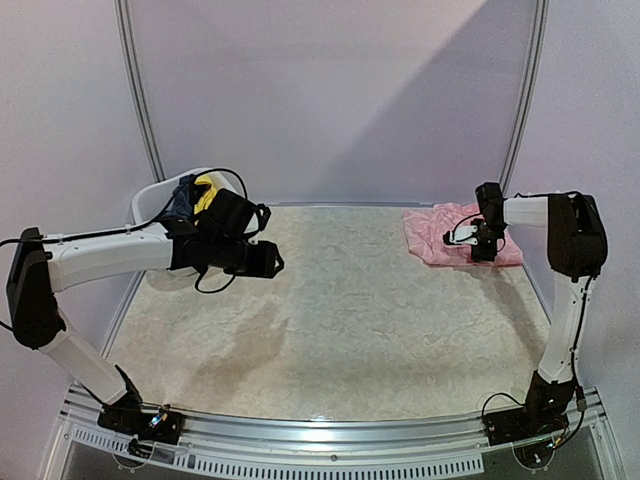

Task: Fold and stack the mixed laundry pile
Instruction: Place the square-folded shorts at the corner of the board, then pick up the crumpled tank top and place it in the bin.

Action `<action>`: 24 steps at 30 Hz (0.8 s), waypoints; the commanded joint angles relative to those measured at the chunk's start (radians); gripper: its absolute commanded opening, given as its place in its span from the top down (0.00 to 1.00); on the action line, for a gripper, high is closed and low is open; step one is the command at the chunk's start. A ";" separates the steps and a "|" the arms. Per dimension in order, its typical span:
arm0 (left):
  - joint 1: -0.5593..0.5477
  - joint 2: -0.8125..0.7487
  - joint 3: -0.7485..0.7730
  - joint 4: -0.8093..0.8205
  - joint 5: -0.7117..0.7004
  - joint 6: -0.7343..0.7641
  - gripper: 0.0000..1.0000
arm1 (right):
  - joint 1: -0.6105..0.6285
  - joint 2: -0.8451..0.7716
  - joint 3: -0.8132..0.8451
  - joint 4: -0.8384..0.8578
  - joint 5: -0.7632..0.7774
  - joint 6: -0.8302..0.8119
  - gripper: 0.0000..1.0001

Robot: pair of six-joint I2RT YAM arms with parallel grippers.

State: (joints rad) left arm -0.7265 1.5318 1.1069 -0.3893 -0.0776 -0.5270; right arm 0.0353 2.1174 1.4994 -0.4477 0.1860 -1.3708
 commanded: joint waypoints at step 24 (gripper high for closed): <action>-0.007 -0.085 0.173 -0.202 -0.215 0.207 0.34 | 0.015 -0.424 -0.105 -0.162 -0.136 0.479 0.01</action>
State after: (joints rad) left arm -0.7284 1.4826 1.2007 -0.5072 -0.1795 -0.4137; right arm 0.0444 1.8477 1.3907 -0.4980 0.1509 -1.1255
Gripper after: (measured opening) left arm 0.628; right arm 0.988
